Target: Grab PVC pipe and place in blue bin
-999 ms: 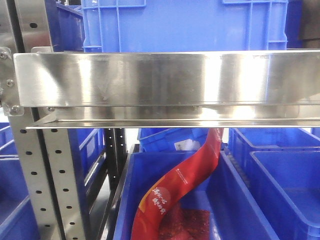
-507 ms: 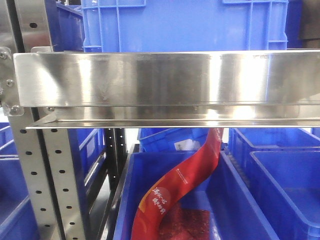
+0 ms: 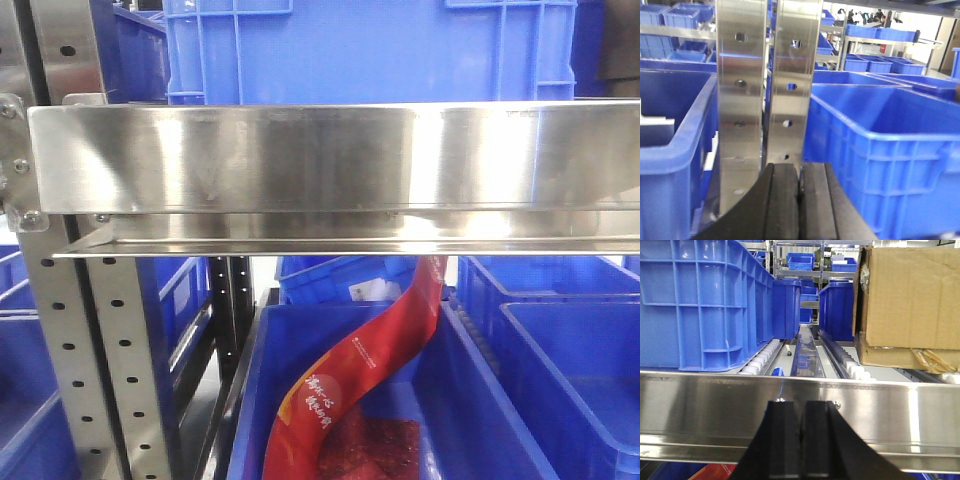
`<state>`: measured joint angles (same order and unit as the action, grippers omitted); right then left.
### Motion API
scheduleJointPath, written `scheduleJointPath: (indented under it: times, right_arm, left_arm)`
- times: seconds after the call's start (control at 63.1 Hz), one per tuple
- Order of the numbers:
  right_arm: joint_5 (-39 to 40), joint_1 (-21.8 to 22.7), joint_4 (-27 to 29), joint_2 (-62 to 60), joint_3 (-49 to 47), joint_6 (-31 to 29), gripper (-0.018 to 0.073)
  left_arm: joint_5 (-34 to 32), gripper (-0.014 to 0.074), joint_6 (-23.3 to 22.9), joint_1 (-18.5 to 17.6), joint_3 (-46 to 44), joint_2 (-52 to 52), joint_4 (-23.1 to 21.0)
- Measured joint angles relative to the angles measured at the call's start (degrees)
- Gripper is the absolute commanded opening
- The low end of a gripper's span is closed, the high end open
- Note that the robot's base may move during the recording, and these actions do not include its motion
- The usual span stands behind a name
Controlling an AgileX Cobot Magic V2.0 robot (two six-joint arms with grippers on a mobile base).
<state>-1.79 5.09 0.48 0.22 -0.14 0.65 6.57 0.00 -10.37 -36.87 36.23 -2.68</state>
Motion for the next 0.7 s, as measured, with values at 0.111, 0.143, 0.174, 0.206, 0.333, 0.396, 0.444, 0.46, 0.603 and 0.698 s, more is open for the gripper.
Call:
scheduleJointPath:
  times: [0.111, 0.143, 0.174, 0.206, 0.333, 0.396, 0.444, 0.46, 0.603, 0.698]
  right_arm:
    - [0.0, 0.0, 0.0, 0.0, 0.04, 0.0, -0.0167]
    - [0.0, 0.0, 0.0, 0.0, 0.04, 0.0, -0.0167]
    - [0.0, 0.0, 0.0, 0.0, 0.04, 0.0, -0.0167]
    - [0.0, 0.0, 0.0, 0.0, 0.04, 0.0, -0.0167]
    - [0.0, 0.0, 0.0, 0.0, 0.04, 0.0, -0.0167]
    - [0.0, 0.0, 0.0, 0.0, 0.04, 0.0, -0.0167]
    - [0.0, 0.0, 0.0, 0.0, 0.04, 0.0, -0.0167]
    - [0.0, 0.0, 0.0, 0.0, 0.04, 0.0, -0.0167]
    - [0.0, 0.0, 0.0, 0.0, 0.04, 0.0, -0.0167]
    - [0.0, 0.0, 0.0, 0.0, 0.04, 0.0, -0.0167]
  left_arm:
    - [-0.67, -0.0111, 0.0, 1.89, 6.47, -3.59, 1.31]
    - [-0.67, -0.0111, 0.0, 2.45, 8.21, -4.77, 1.77]
    - [-0.67, -0.0111, 0.0, 3.11, 10.42, -6.43, 2.32]
    - [-0.67, -0.0111, 0.0, 4.05, 12.56, -8.28, 3.24]
    - [-0.76, -0.0111, 0.0, 7.63, 20.13, -15.83, 6.36]
    - [-0.8, -0.0111, 0.0, 8.8, 23.7, -20.22, 7.1]
    - [-0.8, -0.0111, 0.0, 9.07, 25.92, -23.31, 7.3]
    - [-0.8, -0.0111, 0.0, 9.21, 26.62, -24.33, 7.3]
    - [-0.93, -0.0111, -0.4, 9.32, 32.89, -33.8, 7.52]
    - [-2.41, -0.0111, -0.4, 9.32, 36.09, -35.68, 7.06]
